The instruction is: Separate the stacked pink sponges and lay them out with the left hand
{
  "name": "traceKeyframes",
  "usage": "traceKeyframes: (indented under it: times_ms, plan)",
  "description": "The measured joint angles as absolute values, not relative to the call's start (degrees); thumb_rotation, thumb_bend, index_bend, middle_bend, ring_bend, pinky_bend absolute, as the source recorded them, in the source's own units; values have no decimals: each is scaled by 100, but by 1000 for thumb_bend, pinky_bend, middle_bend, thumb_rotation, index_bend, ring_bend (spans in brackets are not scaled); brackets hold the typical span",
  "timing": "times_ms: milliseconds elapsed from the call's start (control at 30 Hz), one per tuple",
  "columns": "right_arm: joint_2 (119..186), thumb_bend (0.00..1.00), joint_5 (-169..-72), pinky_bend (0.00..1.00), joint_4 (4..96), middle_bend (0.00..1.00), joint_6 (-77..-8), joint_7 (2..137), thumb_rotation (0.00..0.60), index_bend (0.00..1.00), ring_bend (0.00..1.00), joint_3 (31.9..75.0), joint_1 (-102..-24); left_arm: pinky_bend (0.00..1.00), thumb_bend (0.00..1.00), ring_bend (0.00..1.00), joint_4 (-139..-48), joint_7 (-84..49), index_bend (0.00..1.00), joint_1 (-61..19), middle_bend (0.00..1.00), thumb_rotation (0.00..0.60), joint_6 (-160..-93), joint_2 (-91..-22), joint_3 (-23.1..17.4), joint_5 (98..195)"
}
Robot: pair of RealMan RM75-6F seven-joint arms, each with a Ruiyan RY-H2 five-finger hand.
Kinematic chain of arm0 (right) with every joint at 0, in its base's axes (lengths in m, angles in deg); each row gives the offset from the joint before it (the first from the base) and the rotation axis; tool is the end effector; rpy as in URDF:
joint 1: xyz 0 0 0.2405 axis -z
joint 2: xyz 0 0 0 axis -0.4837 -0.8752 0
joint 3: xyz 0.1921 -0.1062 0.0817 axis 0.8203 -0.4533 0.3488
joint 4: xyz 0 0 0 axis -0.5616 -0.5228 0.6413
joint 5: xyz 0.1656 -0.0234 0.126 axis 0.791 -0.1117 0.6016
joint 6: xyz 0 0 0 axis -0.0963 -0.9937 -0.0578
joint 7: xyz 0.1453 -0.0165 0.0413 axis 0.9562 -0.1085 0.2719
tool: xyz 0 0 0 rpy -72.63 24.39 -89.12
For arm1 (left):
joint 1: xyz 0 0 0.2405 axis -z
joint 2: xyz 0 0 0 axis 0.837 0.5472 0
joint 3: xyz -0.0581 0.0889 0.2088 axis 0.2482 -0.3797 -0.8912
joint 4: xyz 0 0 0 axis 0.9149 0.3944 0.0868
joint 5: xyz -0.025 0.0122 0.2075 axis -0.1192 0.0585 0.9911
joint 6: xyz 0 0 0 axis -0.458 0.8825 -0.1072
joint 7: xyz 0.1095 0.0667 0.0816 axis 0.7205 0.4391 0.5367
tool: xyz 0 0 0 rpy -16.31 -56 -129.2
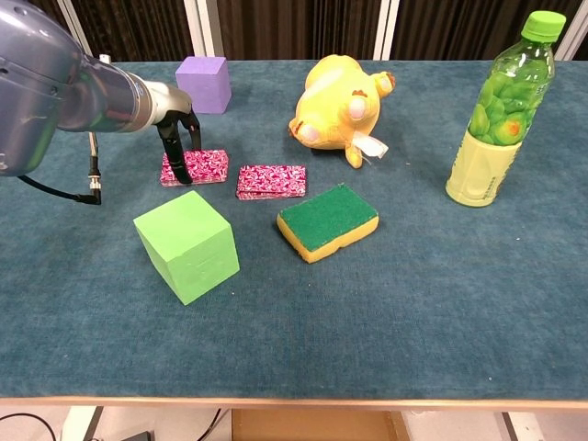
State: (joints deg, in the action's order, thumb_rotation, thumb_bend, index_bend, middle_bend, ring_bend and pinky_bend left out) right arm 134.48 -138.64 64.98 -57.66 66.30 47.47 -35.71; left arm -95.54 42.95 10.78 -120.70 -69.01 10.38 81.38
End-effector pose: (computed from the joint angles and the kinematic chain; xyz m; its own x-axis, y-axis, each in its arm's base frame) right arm -0.3090 -0.2027 0.1451 0.4392 -0.0692 0.8957 -0.8955 0.0460 0.4426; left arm -0.0813 0.4085 -0.0338 0.4699 0.4858 0.7370 0.8260 0.0524 -0.5612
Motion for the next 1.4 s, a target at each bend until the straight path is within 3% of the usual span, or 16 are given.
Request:
traceKeyframes:
  times_ms: [667, 867, 1400]
  plan:
    - [13436, 186, -13860, 217, 6505, 76, -5789, 6650, 600, 5, 160, 4752, -3558, 0, 244, 0, -9747, 4277, 473, 1052, 143, 600, -12026, -6686, 1095, 8089]
    - [13440, 186, -13839, 217, 6508, 76, -5757, 6625, 600, 4, 160, 4748, -3566, 0, 244, 0, -9740, 4180, 473, 1057, 143, 600, -11660, -6502, 1189, 8099]
    - [13425, 187, -13691, 217, 6396, 76, -5660, 6815, 600, 4, 161, 4802, -3576, 0, 244, 0, -8421, 4201, 477, 1671, 141, 600, -11122, -6858, 1272, 8103]
